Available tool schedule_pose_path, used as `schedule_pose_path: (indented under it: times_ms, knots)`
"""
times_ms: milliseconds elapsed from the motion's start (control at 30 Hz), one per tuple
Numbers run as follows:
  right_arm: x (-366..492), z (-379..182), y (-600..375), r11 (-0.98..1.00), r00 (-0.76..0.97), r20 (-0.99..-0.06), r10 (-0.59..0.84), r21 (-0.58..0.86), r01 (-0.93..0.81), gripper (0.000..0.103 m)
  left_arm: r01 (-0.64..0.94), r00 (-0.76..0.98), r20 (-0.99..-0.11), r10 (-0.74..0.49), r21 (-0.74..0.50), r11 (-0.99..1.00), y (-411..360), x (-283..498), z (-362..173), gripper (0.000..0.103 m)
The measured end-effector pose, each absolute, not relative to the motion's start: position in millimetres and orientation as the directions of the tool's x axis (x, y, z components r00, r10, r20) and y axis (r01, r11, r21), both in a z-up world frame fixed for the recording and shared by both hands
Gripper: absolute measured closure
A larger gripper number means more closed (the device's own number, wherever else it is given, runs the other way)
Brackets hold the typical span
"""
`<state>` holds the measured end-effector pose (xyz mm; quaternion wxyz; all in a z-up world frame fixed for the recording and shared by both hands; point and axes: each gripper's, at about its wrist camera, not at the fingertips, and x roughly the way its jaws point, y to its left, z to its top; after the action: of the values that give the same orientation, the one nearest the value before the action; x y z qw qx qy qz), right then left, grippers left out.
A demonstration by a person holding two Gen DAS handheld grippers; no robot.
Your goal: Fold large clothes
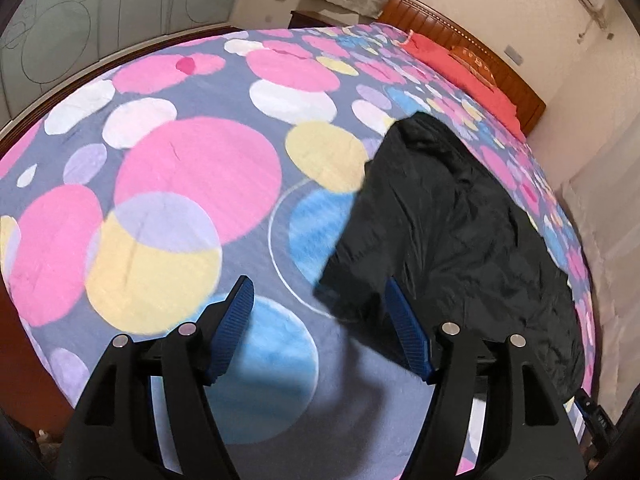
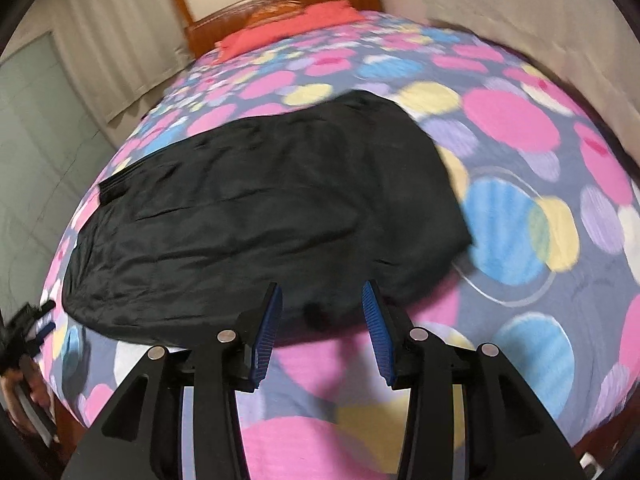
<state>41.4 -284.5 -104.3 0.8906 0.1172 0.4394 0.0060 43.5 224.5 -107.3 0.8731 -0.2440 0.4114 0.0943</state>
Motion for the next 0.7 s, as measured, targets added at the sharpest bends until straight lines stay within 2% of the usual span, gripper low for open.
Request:
schedule_pose_path:
  times_ms: [167,333,533,700]
  knots:
    - [68,-91,-243,0.984,0.629,-0.765,0.139,0.179,0.001,0.06,-0.306,0.639,-0.767,-0.053,-0.316,0.898,225,67,-96,0.032]
    - [109,-83,-203,0.995,0.649,-0.755,0.095,0.084,-0.049,0.06,-0.255,0.628,-0.773,-0.091,-0.315,0.914,223,100,-92,0.028]
    - [152,-91,-171,0.999,0.669,-0.743,0.007,-0.02,-0.032,0.06,-0.21,0.616,-0.778,-0.126,-0.316,0.925,219,136,-92,0.027]
    - [175,-107,-164,0.999,0.658,-0.752,-0.035,-0.041,0.006,0.06,-0.19,0.604,-0.783,-0.147,-0.321,0.928,216,162,-100,0.027]
